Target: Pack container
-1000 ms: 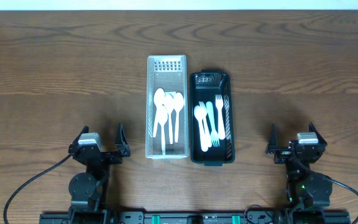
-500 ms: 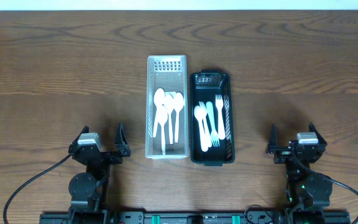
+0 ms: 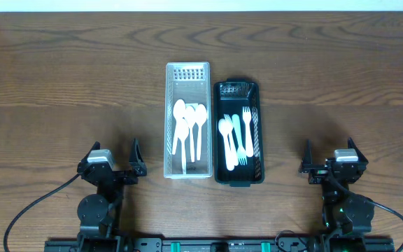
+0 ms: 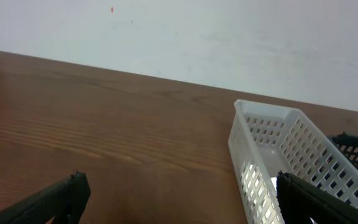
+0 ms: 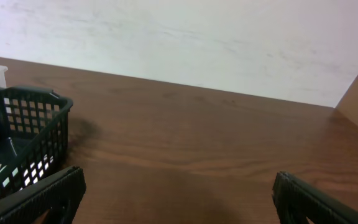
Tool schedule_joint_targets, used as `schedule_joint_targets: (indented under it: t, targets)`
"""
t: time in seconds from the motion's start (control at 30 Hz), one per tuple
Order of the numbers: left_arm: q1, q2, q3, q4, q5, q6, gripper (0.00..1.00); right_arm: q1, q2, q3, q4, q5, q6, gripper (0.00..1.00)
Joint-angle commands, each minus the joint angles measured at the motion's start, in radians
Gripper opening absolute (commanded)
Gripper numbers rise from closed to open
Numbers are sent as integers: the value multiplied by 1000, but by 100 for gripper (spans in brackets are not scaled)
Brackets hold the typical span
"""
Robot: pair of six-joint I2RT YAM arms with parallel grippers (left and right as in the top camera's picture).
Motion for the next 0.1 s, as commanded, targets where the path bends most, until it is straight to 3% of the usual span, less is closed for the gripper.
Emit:
schedule_joint_targets:
  t: [0.0,0.07]
  targets:
    - [-1,-5,-18,-42,-1,-5,98,11,-6,-3,-2,7,-11,99]
    - [-1,-5,-18,-42,-1,-5,98,11,-6,-3,-2,7,-11,99]
